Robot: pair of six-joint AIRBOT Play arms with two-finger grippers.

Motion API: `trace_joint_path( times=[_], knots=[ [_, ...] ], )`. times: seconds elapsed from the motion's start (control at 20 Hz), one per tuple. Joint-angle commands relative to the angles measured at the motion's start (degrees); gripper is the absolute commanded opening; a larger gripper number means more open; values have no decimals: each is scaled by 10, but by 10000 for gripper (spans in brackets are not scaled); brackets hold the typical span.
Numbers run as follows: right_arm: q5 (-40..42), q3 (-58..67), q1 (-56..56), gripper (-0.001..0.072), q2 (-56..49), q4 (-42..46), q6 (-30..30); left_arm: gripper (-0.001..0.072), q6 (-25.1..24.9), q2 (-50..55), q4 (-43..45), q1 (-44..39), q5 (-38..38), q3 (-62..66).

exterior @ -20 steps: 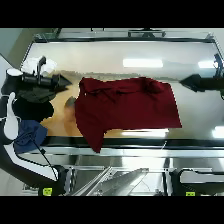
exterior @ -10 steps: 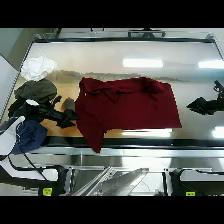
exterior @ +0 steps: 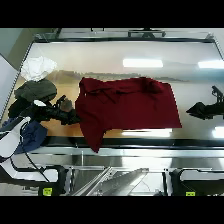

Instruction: Fold the shirts.

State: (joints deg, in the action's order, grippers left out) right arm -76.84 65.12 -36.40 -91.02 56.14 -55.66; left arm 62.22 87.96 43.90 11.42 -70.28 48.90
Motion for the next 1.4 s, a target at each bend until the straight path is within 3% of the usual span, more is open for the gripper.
trace_joint_path(
  times=[0.0, 0.45, 0.5, 0.6, 0.65, 0.75, 1.1, 1.25, 1.35],
  knots=[
    [-10, -31, 1, 383, -11, 13, 4, 18, -2, -1, -10, -9, -19, 38],
    [-4, -100, 45, 380, -48, 1, 4, 19, -2, -1, -11, -9, -26, 43],
    [-4, -100, 55, 337, -51, -9, 5, 18, -2, -1, -17, -9, -28, 43],
    [-19, -92, 71, 60, -50, -52, 23, 18, -2, -1, -20, -9, -39, 53],
    [-33, -82, 76, 18, -47, -74, 26, 18, -2, -1, -21, -9, -52, 68],
    [-61, -55, 79, 17, -25, -104, 26, 18, -2, -6, -27, -9, -92, 109],
    [-91, 100, 50, 17, 228, -316, 34, 19, -71, -164, -270, 19, -172, 292],
    [-18, 183, -7, 17, 364, -413, 36, 20, -107, -256, -409, 85, -160, 391],
    [51, 219, -41, 17, 442, -425, 49, 21, -118, -309, -466, 152, -140, 459]
  ],
)
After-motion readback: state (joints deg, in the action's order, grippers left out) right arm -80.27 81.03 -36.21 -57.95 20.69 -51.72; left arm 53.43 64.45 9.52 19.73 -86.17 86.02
